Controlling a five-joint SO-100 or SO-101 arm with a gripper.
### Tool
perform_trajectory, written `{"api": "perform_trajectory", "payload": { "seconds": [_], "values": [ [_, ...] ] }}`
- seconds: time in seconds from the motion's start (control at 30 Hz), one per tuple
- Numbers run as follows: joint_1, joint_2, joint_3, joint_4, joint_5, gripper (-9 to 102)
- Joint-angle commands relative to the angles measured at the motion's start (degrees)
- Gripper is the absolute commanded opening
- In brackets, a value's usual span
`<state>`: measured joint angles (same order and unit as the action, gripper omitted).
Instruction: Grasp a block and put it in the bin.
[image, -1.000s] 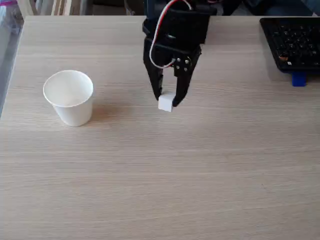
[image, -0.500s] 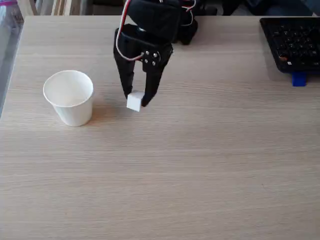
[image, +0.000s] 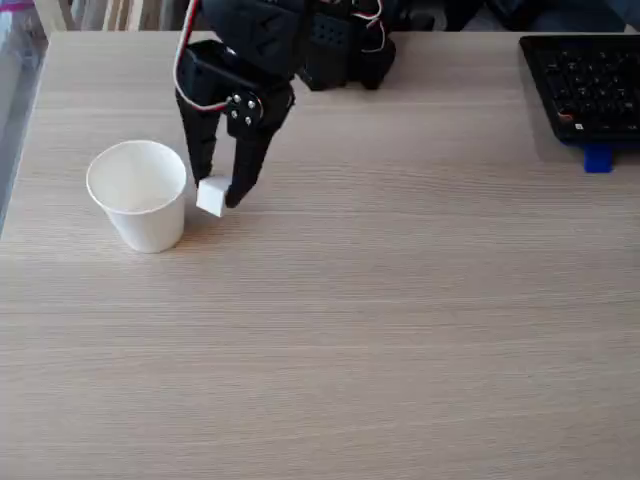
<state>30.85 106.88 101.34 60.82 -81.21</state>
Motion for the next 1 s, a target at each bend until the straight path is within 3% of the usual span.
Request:
{"api": "perform_trajectory", "payload": {
  "seconds": [0.0, 0.97],
  "values": [
    [1.58, -0.88, -4.22, -0.53, -0.79, 3],
    [13.45, -5.54, -11.87, 7.29, -5.27, 2]
  ]
}}
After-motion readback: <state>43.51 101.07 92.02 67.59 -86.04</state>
